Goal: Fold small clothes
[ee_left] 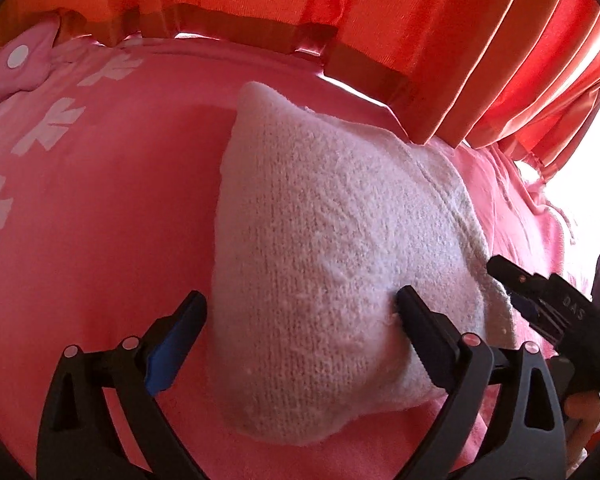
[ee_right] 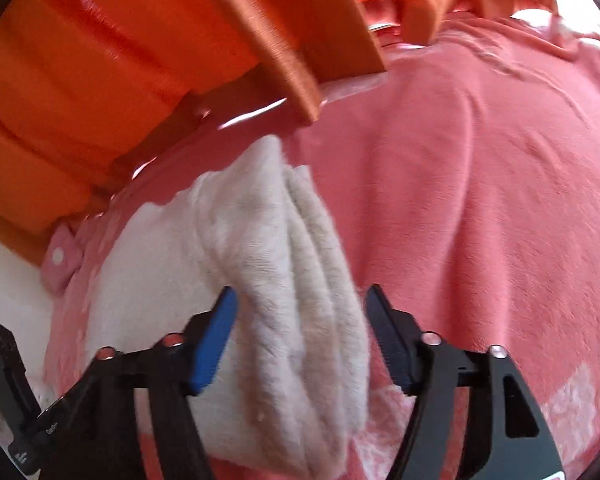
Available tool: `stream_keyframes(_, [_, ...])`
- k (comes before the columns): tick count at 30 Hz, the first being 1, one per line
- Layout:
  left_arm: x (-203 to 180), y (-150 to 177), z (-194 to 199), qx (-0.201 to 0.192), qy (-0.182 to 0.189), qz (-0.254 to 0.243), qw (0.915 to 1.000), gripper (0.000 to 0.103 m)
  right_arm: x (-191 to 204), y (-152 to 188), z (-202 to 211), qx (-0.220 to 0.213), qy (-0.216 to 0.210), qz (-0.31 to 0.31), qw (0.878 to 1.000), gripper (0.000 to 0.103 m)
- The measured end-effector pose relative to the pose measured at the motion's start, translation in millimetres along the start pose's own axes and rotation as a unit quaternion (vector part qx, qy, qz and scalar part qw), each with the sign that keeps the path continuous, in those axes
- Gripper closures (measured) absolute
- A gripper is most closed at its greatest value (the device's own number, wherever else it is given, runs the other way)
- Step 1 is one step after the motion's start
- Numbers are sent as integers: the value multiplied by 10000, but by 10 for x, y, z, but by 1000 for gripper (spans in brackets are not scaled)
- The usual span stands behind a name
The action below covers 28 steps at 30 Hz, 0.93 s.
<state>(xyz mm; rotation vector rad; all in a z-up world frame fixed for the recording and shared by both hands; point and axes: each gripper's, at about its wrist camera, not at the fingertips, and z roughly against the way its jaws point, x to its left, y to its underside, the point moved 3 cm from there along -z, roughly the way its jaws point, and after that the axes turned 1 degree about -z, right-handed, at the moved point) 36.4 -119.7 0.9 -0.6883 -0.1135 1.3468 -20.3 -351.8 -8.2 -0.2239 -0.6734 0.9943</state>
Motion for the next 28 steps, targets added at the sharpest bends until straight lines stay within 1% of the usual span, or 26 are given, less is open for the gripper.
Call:
stream_keyframes(3, [-9,-20,-44,60,5,20,10000,8,-74,91,-214,508,-76,-119,9986,31])
stream_keyframes(9, [-2,-38,-201,188,105,99,9997,5,-65,91,-343,602,-254,-148,9978,24])
stream_keyframes(10, [8,-42,-240,229,171,145,9995,5,-59,90,-377,621,-311,-172,9974,23])
stream_keyframes(13, [73,-50,-384,381,550,390,9970,5,-117,62,-476,696,-561,-256,9957,20])
stream_keyframes(14, [118,-51,-446,457,757,544,9946,5,-135,48,-496,625,-658,-238,9956,18])
stream_keyframes(16, [163,-59,-493,452,982,669,9919,5,-112,39,-517,609,-725,-193,9953,17])
stream_keyframes(17, [172,-66,-495,414,1042,642,9916,5,-98,37,-530,607,-735,-134,9954,16])
stream_keyframes(18, [170,-71,-494,409,1097,571,9915,5,-81,39,-538,611,-715,-73,9955,19])
stream_keyframes(19, [156,-69,-490,406,1135,541,9912,5,-50,32,-535,623,-764,-9,9951,24])
stream_keyframes(20, [147,-71,-475,399,1213,497,9906,16,-14,27,-538,685,-966,-6,9930,49])
stream_keyframes(21, [128,-83,-433,377,1332,454,9893,20,12,13,-518,707,-1078,-73,9916,60])
stream_keyframes(23, [106,-121,-336,320,1468,379,9879,42,110,-25,-429,593,-933,48,9939,69])
stream_keyframes(24, [92,-167,-251,283,1536,308,9873,45,183,-37,-353,455,-880,155,9950,71])
stream_keyframes(26, [80,-260,-82,146,1607,198,9867,52,364,-84,-160,180,-956,265,9949,73])
stream_keyframes(28, [60,-423,196,-114,1666,44,9859,53,602,-169,110,-222,-1149,419,9922,75])
